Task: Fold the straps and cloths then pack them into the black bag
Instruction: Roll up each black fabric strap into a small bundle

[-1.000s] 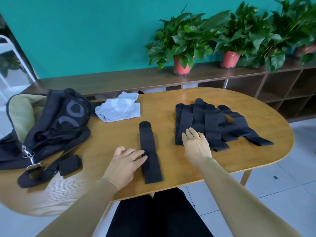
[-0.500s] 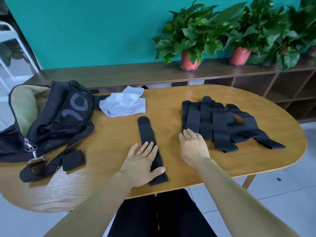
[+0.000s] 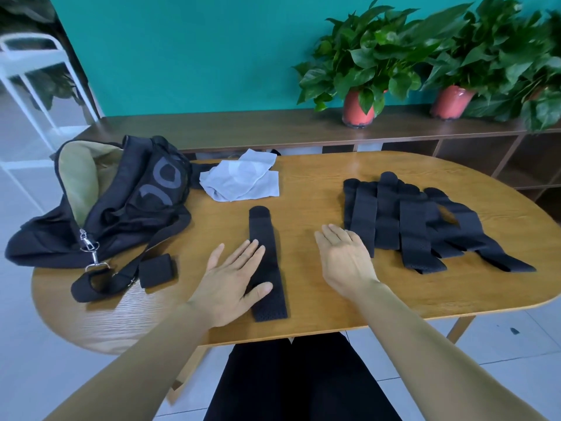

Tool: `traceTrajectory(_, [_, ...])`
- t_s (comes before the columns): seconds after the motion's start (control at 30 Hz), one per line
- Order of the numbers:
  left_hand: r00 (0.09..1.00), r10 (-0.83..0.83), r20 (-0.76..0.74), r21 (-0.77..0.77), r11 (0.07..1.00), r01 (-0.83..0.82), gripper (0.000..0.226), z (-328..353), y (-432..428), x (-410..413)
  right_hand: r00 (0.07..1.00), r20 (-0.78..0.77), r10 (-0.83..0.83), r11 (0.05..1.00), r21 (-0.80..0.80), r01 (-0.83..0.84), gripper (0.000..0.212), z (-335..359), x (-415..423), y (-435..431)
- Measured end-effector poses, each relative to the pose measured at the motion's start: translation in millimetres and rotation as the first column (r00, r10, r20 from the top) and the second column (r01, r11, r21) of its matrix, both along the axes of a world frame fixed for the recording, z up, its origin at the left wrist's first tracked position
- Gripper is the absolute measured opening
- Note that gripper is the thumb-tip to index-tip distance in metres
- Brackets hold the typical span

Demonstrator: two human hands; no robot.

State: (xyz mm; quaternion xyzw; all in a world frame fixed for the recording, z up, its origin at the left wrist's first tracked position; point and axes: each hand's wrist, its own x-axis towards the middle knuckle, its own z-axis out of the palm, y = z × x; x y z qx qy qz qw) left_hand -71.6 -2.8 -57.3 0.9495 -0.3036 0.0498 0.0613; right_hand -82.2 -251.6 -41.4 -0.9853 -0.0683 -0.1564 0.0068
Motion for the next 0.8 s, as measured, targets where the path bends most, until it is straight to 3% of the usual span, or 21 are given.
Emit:
traceTrajectory(0.17, [0.977, -0.106, 0.185, -0.057, 0.991, 0.119, 0.058, -5, 9, -14, 0.961, 0.078, 0.263, 0.964, 0.025, -0.266, 0.035, 7, -3, 43])
traceTrajectory(0.3, [0.976, -0.117, 0.185, -0.092, 0.986, 0.135, 0.052, -9, 10, -13, 0.91, -0.081, 0.406, 0.912, -0.033, -0.41, 0.031, -4, -6, 64])
traceTrajectory(0.43, [0.978, -0.126, 0.169, -0.135, 0.979, 0.15, 0.053, -13, 12, -6, 0.905, -0.267, 0.331, 0.937, -0.025, -0.349, 0.05, -8, 9, 68])
traceTrajectory(0.8, [0.979, -0.102, 0.178, -0.2, 0.97, 0.137, 0.055, -20, 11, -2, 0.906, -0.393, 0.157, 0.972, -0.102, -0.213, 0.054, 0, 76, 82])
